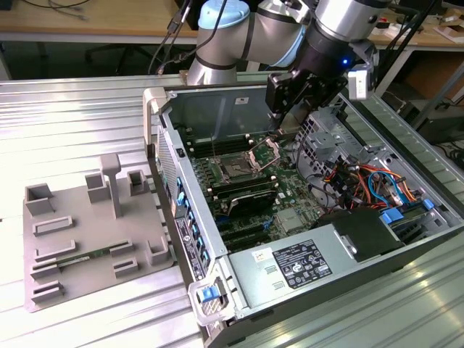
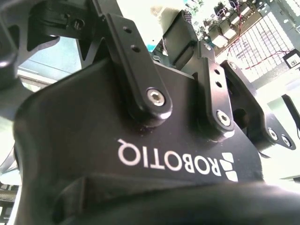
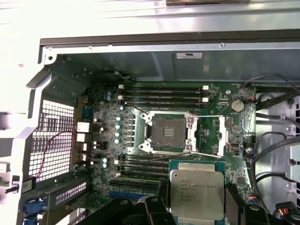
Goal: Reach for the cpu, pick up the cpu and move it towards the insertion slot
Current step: 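Pick up the cpu and move it towards the insertion slot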
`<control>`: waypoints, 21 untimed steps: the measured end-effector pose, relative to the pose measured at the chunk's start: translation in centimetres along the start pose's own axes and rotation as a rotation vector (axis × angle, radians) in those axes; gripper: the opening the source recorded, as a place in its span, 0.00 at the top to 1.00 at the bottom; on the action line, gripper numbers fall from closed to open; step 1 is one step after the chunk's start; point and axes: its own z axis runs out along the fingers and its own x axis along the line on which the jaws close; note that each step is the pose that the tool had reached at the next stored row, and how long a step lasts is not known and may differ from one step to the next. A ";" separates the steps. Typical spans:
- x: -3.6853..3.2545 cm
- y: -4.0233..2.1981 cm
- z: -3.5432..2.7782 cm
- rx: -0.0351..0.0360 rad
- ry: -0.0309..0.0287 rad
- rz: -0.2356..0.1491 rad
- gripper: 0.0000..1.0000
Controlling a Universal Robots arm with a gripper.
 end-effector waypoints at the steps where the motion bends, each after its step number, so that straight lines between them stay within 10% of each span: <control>1: 0.00 0.00 0.02 0.0000 0.0000 0.000 0.45; 21: -0.01 -0.05 0.52 0.0000 0.0000 0.000 0.45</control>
